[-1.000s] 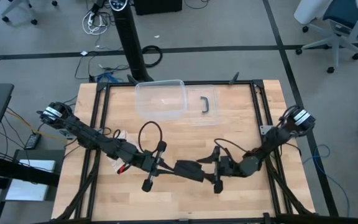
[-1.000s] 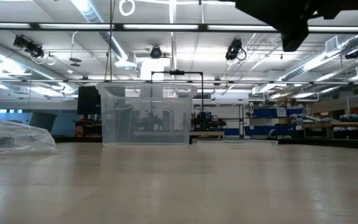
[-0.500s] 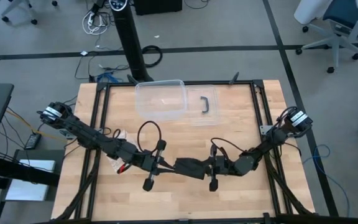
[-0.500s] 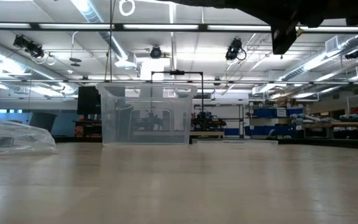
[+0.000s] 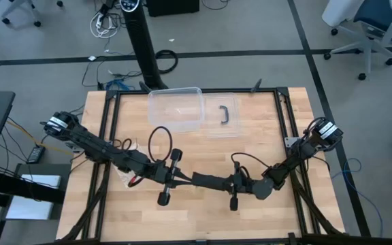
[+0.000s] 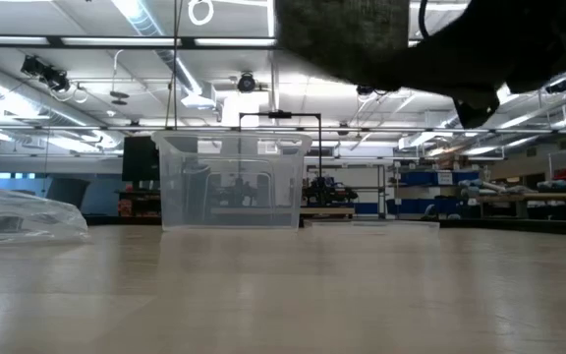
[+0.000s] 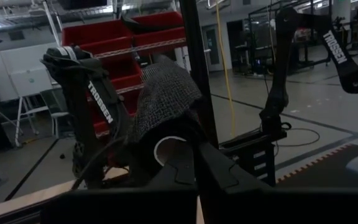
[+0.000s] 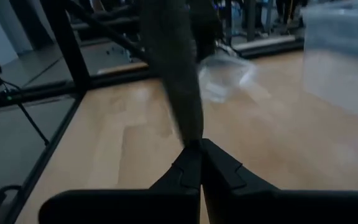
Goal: Roll bandage
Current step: Roll the black bandage
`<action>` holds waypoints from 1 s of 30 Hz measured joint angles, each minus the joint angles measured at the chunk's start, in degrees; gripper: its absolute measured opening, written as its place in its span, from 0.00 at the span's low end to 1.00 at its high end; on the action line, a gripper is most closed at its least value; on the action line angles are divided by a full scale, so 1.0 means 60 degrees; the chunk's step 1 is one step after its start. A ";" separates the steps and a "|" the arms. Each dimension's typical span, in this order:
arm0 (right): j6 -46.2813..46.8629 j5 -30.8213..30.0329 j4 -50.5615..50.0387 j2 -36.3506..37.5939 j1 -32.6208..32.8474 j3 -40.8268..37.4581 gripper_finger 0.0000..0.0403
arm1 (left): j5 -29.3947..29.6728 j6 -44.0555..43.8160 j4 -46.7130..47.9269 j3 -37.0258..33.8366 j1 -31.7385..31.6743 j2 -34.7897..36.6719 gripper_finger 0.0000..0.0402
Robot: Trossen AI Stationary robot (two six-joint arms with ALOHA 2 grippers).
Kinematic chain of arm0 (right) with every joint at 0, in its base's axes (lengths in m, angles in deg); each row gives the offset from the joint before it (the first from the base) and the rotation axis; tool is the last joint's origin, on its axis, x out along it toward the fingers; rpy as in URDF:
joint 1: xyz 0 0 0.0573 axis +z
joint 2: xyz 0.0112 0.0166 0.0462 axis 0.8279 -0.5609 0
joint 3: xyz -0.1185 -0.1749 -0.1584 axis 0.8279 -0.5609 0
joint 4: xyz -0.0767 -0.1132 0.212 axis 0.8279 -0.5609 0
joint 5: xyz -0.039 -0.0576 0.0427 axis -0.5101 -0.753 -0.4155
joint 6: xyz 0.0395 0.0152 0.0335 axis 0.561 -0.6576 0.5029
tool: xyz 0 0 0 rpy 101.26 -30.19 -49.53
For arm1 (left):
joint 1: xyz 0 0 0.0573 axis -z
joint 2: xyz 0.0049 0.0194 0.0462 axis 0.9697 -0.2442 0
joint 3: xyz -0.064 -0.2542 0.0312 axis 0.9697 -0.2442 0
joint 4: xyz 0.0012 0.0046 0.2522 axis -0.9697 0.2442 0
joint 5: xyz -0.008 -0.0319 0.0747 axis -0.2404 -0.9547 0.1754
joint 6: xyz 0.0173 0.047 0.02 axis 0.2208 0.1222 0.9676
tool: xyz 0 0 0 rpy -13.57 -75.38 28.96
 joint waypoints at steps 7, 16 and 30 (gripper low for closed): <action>0.1422 -0.0015 -0.1492 0.0000 0.0252 -0.0163 0.00 | -0.0011 -0.0097 -0.0008 0.0000 0.0004 0.0316 0.00; 0.3022 -0.0961 -0.1779 0.0003 0.0261 -0.1366 0.00 | -0.0803 -0.1240 -0.0234 0.0000 0.0007 0.0362 0.00; 0.2889 -0.0558 -0.0718 0.0011 0.0560 -0.1522 0.00 | -0.0094 -0.0722 -0.0154 0.0000 0.0019 0.0366 0.00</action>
